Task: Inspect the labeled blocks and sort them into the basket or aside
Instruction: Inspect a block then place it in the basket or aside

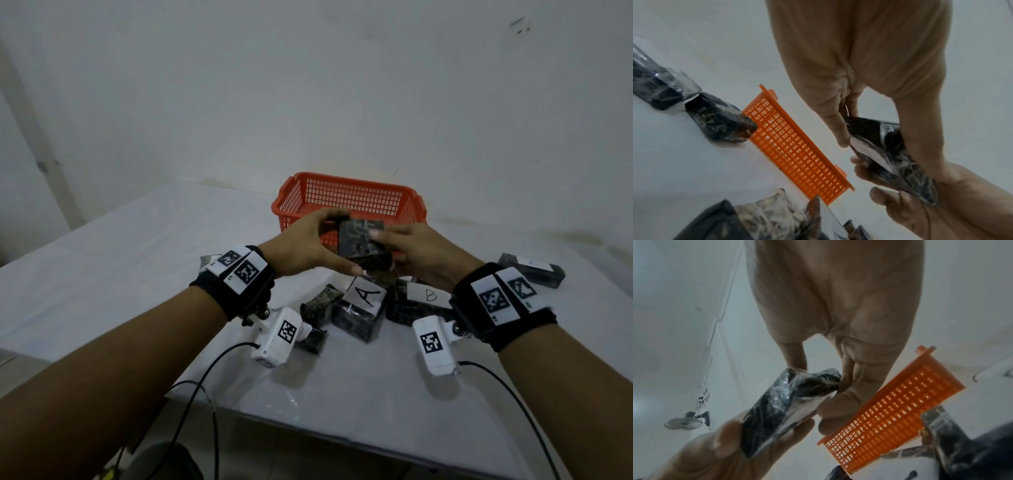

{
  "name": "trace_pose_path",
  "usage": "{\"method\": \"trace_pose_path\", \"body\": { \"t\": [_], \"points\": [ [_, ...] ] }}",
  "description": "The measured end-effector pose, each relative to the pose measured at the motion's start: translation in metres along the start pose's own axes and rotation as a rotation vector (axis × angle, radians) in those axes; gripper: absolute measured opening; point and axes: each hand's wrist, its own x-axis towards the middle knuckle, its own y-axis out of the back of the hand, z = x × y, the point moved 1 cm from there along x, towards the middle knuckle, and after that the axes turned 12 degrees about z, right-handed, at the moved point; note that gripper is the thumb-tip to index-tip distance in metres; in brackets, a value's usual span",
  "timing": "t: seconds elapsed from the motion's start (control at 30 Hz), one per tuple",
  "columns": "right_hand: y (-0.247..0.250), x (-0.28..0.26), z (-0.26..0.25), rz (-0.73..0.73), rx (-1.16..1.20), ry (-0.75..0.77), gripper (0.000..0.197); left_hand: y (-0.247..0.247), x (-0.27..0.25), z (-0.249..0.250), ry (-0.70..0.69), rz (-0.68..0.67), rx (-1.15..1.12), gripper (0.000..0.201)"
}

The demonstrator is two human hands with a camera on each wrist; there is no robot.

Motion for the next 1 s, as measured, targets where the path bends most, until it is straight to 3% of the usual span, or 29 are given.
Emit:
{"method": "trace_pose_path", "body": {
  "t": [0.1, 0.27, 0.4, 0.53, 0.6, 0.77, 0.87, 0.93, 1.0],
  "points": [
    [0.001, 0.002, 0.002, 0.032, 0.036, 0.025, 0.036, -0.005, 0.001, -0.001, -0.002, 0.013, -0.045, 0.099],
    [0.001, -0.007, -0.005, 0.096, 0.041, 0.152, 0.048, -0.007, 0.008, 0.000, -0.104, 0.250, -0.099, 0.038],
    [0.002, -0.006, -0.006, 0.106, 0.043, 0.131, 0.045, -0.004, 0.010, 0.002, -0.163, 0.330, -0.044, 0.037],
    [0.001, -0.008, -0.009, 0.011, 0.056, -0.093, 0.049, -0.006, 0.008, 0.006, -0.203, 0.279, -0.041, 0.039],
    [0.000, -0.009, -0.010, -0.011, 0.145, -0.126, 0.044, -0.008, 0.007, 0.007, -0.233, 0.272, -0.056, 0.040],
    [0.001, -0.008, -0.008, -0.018, 0.215, -0.055, 0.029, -0.007, 0.007, 0.003, -0.234, 0.199, -0.064, 0.041],
    [0.002, -0.006, -0.006, -0.026, 0.251, 0.020, 0.031, -0.006, 0.009, 0.004, -0.088, 0.044, 0.002, 0.063],
    [0.003, -0.007, -0.008, -0.032, 0.259, 0.056, 0.029, -0.007, 0.010, 0.004, -0.004, -0.057, -0.026, 0.062],
    [0.003, -0.008, -0.009, -0.059, 0.243, 0.076, 0.029, -0.007, 0.008, 0.002, 0.059, -0.065, -0.077, 0.063]
  ]
}}
